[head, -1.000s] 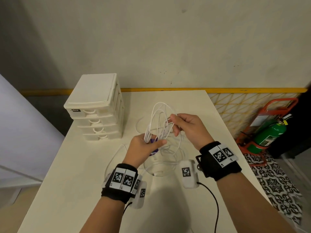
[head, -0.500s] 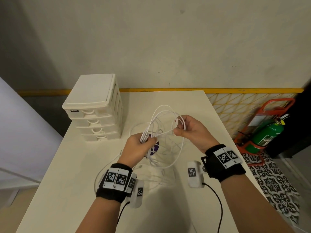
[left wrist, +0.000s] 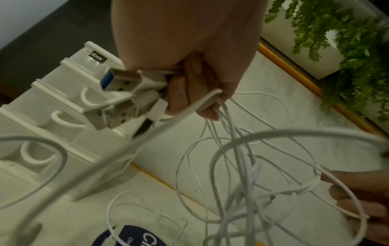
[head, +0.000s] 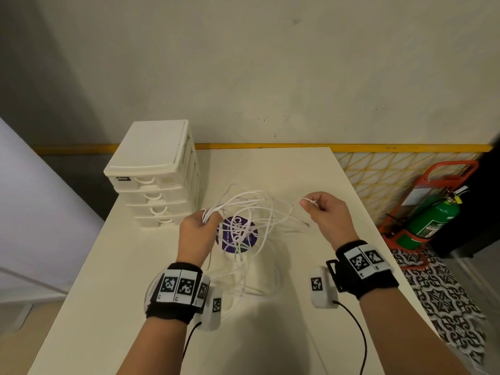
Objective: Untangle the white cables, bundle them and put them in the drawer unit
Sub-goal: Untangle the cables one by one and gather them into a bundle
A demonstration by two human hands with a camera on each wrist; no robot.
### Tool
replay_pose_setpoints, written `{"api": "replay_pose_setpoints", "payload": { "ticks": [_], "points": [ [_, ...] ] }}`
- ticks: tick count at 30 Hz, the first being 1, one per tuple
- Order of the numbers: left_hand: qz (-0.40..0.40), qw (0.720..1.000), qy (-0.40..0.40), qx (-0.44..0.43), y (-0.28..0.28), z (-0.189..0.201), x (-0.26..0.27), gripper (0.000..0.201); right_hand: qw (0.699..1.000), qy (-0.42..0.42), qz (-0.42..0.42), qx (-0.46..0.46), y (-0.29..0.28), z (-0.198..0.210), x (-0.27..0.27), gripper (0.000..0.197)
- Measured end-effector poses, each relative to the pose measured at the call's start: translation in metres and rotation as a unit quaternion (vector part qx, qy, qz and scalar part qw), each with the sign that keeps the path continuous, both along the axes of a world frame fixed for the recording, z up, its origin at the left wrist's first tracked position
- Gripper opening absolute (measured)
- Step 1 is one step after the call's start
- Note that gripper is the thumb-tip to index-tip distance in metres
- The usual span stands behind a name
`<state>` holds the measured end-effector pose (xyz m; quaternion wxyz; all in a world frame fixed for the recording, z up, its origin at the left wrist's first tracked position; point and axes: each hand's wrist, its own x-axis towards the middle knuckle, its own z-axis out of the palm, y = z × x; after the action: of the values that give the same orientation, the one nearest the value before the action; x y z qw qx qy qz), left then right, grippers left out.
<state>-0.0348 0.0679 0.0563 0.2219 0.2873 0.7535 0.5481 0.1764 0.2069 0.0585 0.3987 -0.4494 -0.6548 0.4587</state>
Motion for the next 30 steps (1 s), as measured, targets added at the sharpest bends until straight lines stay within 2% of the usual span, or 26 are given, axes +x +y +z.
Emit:
{"api": "replay_pose_setpoints", "payload": {
  "ticks": [4,8,11,13,16,18,21,23,27,30],
  "points": [
    [-0.031,0.999,-0.029,-0.027,0.001,0.001,0.006,0.022,0.999,0.032,-0.011,-0.013,-0.007,0.006,-0.002,0.012],
    [-0.056,0.996,-0.062,-0.019,0.0,0.002,0.014,0.024,0.983,0.125,0.06,-0.12,-0.021,0.026,-0.014,0.008],
    [-0.108,0.992,-0.07,-0.013,0.0,0.003,0.025,0.022,0.976,0.138,0.104,-0.135,-0.034,0.037,-0.029,0.009],
    [-0.13,0.991,-0.027,-0.033,0.002,-0.002,0.028,0.019,0.972,0.145,0.132,-0.129,-0.042,0.043,-0.039,0.009],
    [-0.115,0.989,0.059,-0.069,0.004,-0.01,0.024,0.014,0.97,0.159,0.15,-0.104,-0.044,0.049,-0.044,0.01],
    [-0.109,0.986,0.086,-0.093,0.003,-0.013,0.017,0.02,0.973,0.176,0.13,-0.076,-0.04,0.05,-0.042,0.012],
    [-0.133,0.985,0.058,-0.097,0.0,-0.014,0.003,0.024,0.978,0.197,0.061,-0.043,-0.028,0.048,-0.03,0.013],
    [-0.131,0.983,0.066,-0.111,-0.003,-0.015,-0.002,0.025,0.979,0.201,0.004,-0.018,-0.018,0.045,-0.019,0.012],
    [-0.067,0.985,0.099,-0.122,-0.006,-0.016,-0.016,0.025,0.981,0.189,-0.052,0.013,-0.001,0.032,0.005,0.012],
    [0.002,0.981,0.144,-0.131,-0.005,-0.015,-0.029,0.029,0.988,0.123,-0.069,0.058,0.007,0.022,0.018,0.009]
  ]
}}
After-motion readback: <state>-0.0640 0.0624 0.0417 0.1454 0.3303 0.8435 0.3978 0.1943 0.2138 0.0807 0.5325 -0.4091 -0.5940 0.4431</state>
